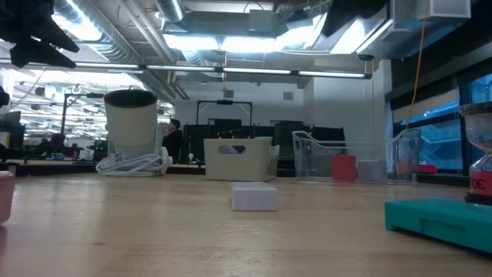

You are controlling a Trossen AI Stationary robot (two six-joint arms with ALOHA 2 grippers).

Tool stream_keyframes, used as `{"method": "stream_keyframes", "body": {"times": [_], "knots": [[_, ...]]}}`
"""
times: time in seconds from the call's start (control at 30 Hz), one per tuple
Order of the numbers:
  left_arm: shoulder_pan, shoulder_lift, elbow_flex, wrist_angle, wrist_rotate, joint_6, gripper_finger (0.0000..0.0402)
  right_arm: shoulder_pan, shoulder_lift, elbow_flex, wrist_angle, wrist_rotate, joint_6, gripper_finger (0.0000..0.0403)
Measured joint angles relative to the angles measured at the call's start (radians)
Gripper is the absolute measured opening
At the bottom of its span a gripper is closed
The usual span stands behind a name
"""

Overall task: Pick & Place Office items
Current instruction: Put the white digital timer into the bottom transparent bin

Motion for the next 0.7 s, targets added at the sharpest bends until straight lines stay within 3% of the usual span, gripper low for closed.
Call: {"method": "stream_keyframes", "body": {"times": [0.1,0.27,0.47,0.7], "knots": [[0.000,0.000,0.000,0.000,0.000,0.000,0.0237,-0.068,0.024,0.000,0.040,-0.062,0.042,0.0263],[0.000,0.000,0.000,0.000,0.001,0.000,0.0237,-0.177,0.072,-0.007,0.035,-0.214,0.347,0.0263],[0.000,0.000,0.000,0.000,-0.007,0.015,0.0237,-0.239,0.167,-0.021,0.072,-0.281,0.758,0.0262],[0.000,0.000,0.000,0.000,-0.016,0.067,0.0237,-0.248,0.276,-0.021,0.345,-0.432,0.897,0.0262]]}}
